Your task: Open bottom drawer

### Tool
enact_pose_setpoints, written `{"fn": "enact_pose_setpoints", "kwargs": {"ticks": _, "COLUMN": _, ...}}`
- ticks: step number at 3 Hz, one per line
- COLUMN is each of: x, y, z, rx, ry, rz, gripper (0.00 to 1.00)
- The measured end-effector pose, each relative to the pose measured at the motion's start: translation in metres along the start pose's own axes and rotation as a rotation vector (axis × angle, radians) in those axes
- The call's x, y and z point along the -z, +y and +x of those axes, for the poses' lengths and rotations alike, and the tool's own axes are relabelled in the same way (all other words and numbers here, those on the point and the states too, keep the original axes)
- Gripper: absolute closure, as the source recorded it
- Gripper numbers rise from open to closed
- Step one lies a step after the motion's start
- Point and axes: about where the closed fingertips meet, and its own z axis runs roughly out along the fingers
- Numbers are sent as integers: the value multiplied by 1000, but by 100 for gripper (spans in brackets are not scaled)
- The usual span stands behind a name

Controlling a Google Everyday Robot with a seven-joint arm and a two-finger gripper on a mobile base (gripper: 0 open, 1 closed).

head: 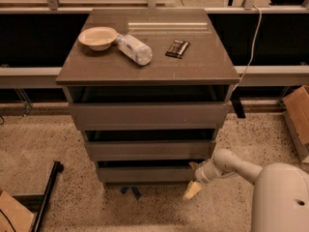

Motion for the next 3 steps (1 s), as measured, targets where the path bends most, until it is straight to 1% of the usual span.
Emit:
{"fn": "enact_pose_setpoints", "kwargs": {"ticks": 1, "x": -19, "y": -21, "z": 6, "rx": -16, "ry": -44, "rz": -14, "gripper": 0}}
{"fn": "enact_pose_setpoints", "kwargs": {"ticks": 2, "x": -40, "y": -41, "z": 16, "rx": -33, "ry": -94, "rz": -13, "gripper": 0}}
{"fn": "enact_pose_setpoints", "kwargs": {"ticks": 3, "x": -54, "y": -77, "z": 31, "rx": -62, "ry": -144, "rz": 34, "gripper": 0}}
